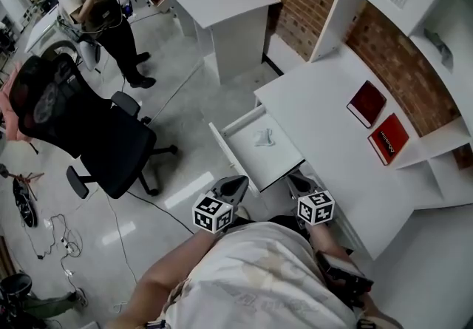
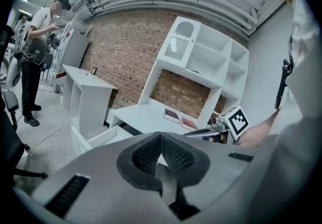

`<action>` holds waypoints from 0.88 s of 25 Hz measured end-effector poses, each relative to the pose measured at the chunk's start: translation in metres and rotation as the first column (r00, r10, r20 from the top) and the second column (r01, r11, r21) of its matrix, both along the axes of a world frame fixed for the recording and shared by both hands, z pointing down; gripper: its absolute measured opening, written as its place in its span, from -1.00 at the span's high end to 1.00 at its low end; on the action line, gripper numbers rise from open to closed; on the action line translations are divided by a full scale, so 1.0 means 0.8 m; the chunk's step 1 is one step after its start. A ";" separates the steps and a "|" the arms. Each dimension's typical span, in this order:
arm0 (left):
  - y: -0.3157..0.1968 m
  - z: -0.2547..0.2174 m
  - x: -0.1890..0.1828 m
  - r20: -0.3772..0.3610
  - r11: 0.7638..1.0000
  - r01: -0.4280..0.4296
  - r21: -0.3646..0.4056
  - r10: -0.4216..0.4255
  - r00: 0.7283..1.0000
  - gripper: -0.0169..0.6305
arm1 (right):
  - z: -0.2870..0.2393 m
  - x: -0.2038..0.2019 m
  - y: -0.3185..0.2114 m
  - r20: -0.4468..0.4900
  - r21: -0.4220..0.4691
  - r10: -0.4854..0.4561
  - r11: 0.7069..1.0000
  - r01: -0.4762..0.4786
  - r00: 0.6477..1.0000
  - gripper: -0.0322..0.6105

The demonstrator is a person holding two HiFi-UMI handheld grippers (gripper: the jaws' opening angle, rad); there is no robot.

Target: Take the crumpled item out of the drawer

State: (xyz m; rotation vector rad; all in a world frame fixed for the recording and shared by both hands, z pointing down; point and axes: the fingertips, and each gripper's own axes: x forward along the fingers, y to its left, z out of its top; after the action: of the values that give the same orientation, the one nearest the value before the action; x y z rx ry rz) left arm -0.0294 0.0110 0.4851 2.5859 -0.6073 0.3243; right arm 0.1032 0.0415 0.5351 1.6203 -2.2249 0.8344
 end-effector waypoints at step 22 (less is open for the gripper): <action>-0.069 0.008 -0.057 0.012 0.987 0.160 -0.011 -0.160 0.987 0.89 | 0.041 -0.012 -0.080 -0.057 -0.084 -0.034 0.996 0.029 0.998 0.79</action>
State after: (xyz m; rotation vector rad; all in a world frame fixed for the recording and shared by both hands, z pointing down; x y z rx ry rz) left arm -0.0750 -0.0445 0.4918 2.5059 -0.8093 0.2882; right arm 0.0933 -0.0228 0.5681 1.5477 -2.1407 0.8491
